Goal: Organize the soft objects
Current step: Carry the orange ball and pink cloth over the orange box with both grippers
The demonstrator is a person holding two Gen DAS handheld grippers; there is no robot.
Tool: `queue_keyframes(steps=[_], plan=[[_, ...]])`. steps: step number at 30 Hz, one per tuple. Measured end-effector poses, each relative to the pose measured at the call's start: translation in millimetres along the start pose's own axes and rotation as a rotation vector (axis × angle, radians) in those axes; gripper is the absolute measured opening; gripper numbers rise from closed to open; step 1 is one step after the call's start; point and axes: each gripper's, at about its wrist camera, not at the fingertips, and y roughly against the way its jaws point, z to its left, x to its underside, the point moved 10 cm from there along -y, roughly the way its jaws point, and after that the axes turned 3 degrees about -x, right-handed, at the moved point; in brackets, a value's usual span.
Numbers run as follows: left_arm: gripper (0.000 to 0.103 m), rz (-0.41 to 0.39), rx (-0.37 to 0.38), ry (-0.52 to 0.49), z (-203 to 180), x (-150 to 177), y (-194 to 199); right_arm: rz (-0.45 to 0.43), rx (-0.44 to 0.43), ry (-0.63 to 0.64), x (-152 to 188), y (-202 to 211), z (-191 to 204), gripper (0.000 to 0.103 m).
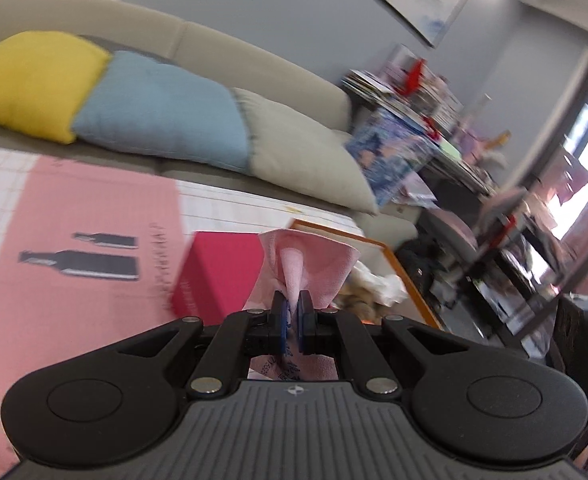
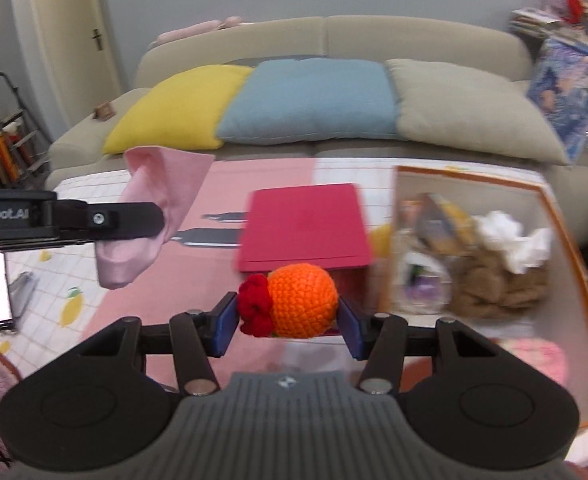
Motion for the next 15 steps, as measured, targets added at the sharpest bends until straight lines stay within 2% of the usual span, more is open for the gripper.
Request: queue_keyframes(steps=[7, 15], plan=[[0.005, 0.056, 0.066, -0.13, -56.4, 3.4, -28.3, -0.002, 0.117, 0.017, -0.1, 24.0, -55.3, 0.053], [0.005, 0.176, 0.116, -0.307, -122.1, 21.0, -76.7, 0.048, 0.241, 0.037, 5.4, 35.5, -112.3, 0.053]])
